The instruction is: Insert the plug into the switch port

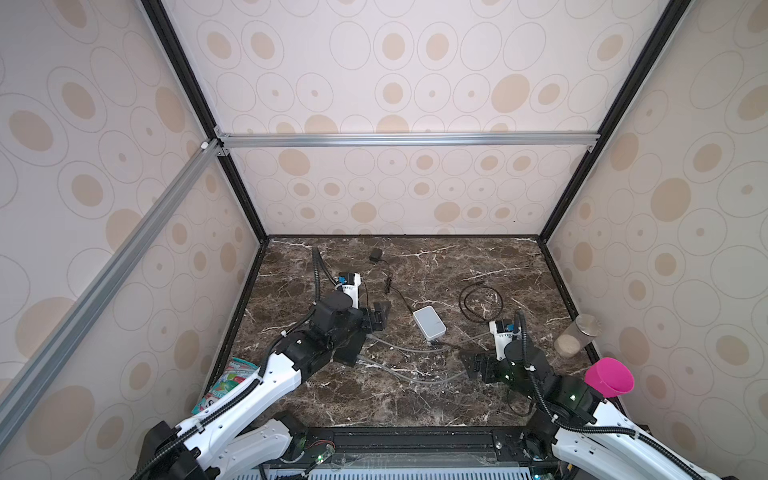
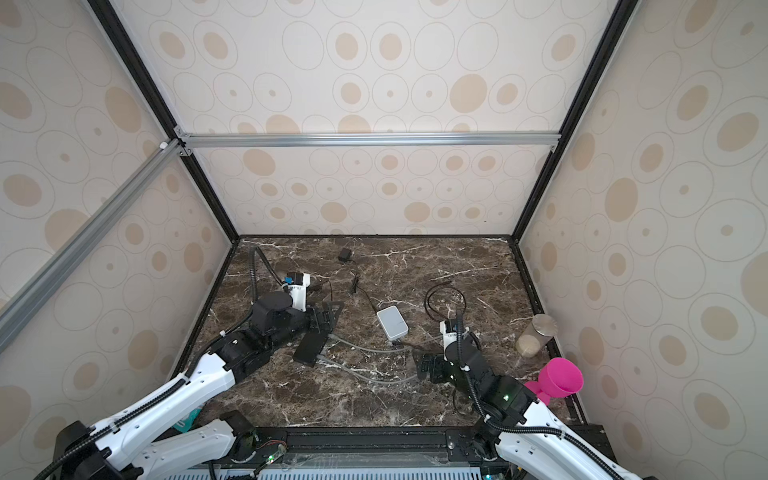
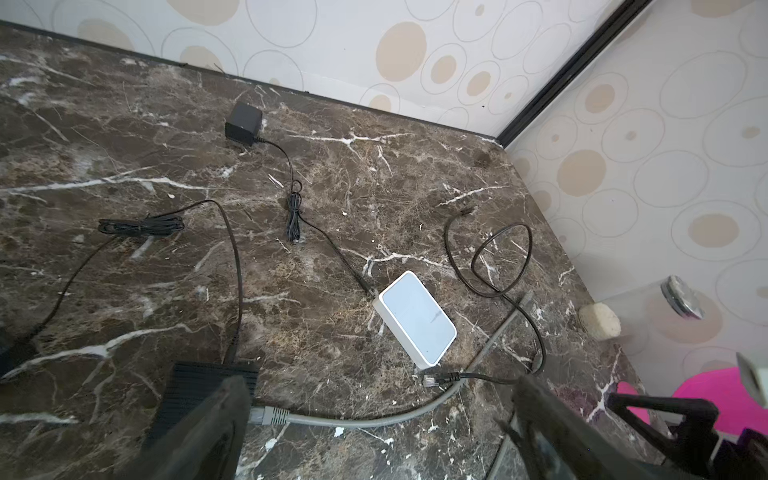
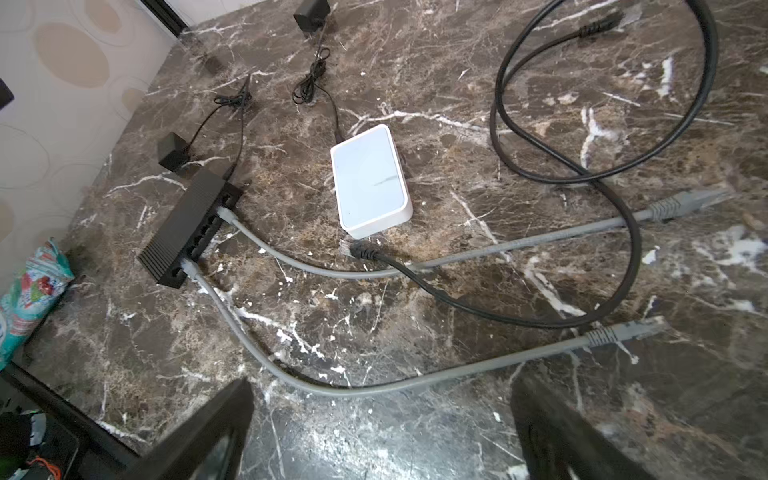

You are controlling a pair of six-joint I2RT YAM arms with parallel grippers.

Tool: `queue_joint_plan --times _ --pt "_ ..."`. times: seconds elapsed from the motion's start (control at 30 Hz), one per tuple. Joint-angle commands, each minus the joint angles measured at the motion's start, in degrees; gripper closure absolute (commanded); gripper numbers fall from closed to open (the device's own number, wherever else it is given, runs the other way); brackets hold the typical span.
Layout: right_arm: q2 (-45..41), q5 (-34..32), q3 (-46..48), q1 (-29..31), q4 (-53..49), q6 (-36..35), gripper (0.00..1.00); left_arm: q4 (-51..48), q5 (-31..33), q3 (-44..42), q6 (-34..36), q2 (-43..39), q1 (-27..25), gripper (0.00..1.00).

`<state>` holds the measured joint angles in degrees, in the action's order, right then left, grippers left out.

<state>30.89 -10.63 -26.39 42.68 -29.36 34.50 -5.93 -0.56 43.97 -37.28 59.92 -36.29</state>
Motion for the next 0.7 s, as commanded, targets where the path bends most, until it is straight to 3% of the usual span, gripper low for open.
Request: queue_joint_plan --times 0.0,0.13,0.4,0.57,0.67 --pt "-0.1 -2.6 0.9 -0.4 -2.7 1.2 0.0 3.6 -0.6 2.7 -6.8 3.1 0.3 0.01" --pt "0.1 0.3 1.4 -0.3 -1.1 -1.5 0.0 6.0 -1.3 2.5 -8.4 5.3 0.3 0.02" --pt "10.0 5.0 -1.6 -0.4 3.5 -6.9 0.02 1.8 -0.6 8.6 3.1 12.2 0.4 0.02" --pt "28.5 10.7 -11.6 -0.2 8.5 -14.1 0.13 7.8 -2.2 7.4 7.4 10.1 0.5 0.02" --pt "39.0 7.8 -21.3 -0.3 5.8 -15.6 0.29 -1.8 -1.7 16.5 15.6 11.6 0.6 0.02"
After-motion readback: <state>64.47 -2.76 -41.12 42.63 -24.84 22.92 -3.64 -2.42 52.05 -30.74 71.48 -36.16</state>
